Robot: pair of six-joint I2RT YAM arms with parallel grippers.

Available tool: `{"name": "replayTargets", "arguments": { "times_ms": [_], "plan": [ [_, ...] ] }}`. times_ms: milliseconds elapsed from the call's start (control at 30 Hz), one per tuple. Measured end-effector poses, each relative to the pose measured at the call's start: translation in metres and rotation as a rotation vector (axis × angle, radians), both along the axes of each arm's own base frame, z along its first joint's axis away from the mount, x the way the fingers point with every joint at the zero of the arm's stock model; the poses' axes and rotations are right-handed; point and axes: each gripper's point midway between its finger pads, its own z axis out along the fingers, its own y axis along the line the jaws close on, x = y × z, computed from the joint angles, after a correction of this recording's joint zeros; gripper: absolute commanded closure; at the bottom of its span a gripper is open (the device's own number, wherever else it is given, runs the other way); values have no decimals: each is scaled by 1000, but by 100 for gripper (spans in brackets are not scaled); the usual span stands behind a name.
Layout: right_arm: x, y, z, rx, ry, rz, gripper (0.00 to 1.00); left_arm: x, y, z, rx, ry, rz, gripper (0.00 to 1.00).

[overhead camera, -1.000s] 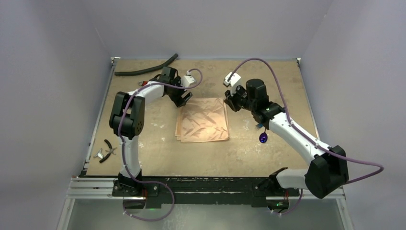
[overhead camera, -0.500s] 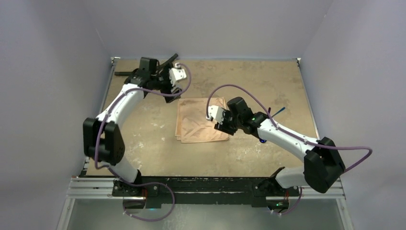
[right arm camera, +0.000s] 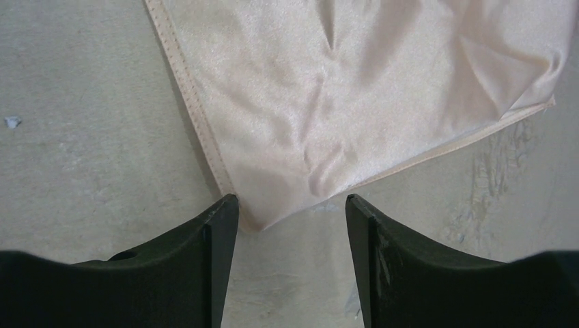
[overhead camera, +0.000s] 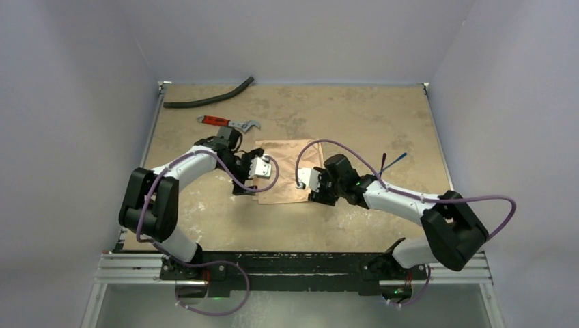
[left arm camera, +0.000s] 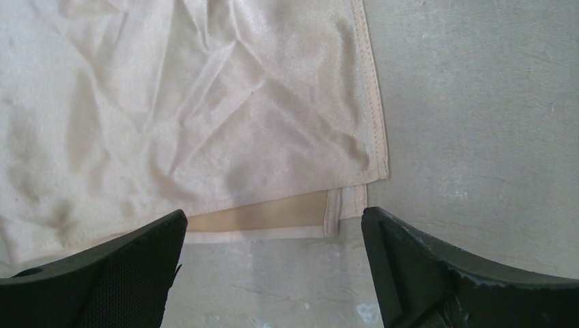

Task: Fold the napkin into a case and place the utensils inside
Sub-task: Pick up the lower triangle-folded napkin from the center of the board.

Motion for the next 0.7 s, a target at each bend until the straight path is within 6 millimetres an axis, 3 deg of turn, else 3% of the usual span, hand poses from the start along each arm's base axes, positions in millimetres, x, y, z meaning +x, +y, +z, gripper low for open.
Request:
{"name": "replayTargets", "arguments": {
  "times_ms": [267, 400, 600, 700],
  "plan": [
    [16, 15, -15, 19, -25, 15, 36, -12, -23, -20, 36, -16, -142, 1],
    [18, 21, -15, 44, -30, 28, 36, -14, -21, -38, 79, 14, -151, 1],
    [22, 35, -16, 75, -8, 53, 37, -1, -26, -40, 86, 34, -136, 17],
    [25, 44, -16, 92, 8, 68, 37, 5, -27, -40, 86, 40, -124, 32]
  ]
}}
